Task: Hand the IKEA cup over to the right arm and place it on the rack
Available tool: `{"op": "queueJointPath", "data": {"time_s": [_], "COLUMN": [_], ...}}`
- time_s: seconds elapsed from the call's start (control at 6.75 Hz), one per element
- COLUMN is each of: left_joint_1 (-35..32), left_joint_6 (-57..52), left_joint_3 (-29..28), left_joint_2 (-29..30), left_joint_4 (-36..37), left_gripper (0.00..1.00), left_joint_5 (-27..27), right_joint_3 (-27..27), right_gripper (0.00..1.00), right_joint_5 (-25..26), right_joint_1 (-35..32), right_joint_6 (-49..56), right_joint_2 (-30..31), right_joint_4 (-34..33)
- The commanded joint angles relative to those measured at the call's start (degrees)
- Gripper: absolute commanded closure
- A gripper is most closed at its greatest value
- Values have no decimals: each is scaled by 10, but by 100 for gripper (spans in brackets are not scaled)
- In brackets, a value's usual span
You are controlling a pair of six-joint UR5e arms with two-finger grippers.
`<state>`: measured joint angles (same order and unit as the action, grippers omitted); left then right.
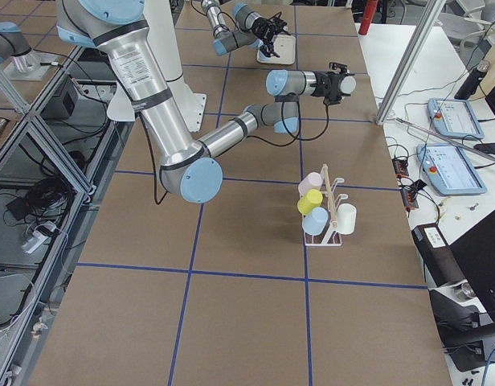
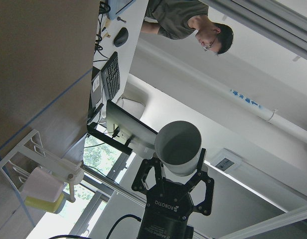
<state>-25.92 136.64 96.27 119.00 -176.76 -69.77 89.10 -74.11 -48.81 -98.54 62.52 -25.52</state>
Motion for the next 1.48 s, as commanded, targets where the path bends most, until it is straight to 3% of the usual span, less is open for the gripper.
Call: {"op": "queueJointPath", "data": {"time_s": [0.0, 0.3, 0.59, 1.33], "left_joint_1": [1, 2, 2, 2], "left_joint_6": [-6, -6, -6, -6], "left_joint_3": [-1, -1, -1, -3], "left_joint_2": [-5, -6, -6, -6], "left_joint_4": [0, 0, 0, 0], "left_gripper": [0, 0, 0, 0], "left_joint_5": [0, 0, 0, 0], "right_joint_3": [0, 1, 0, -37], "right_gripper": [100, 100, 100, 100], "right_joint_5": [18, 20, 61, 77], "right_joint_1": [-29, -64, -70, -79], "right_joint_6": [75, 242, 333, 396], "right_joint_2": [22, 87, 130, 145], "right_joint_4": [-94, -106, -109, -113]}}
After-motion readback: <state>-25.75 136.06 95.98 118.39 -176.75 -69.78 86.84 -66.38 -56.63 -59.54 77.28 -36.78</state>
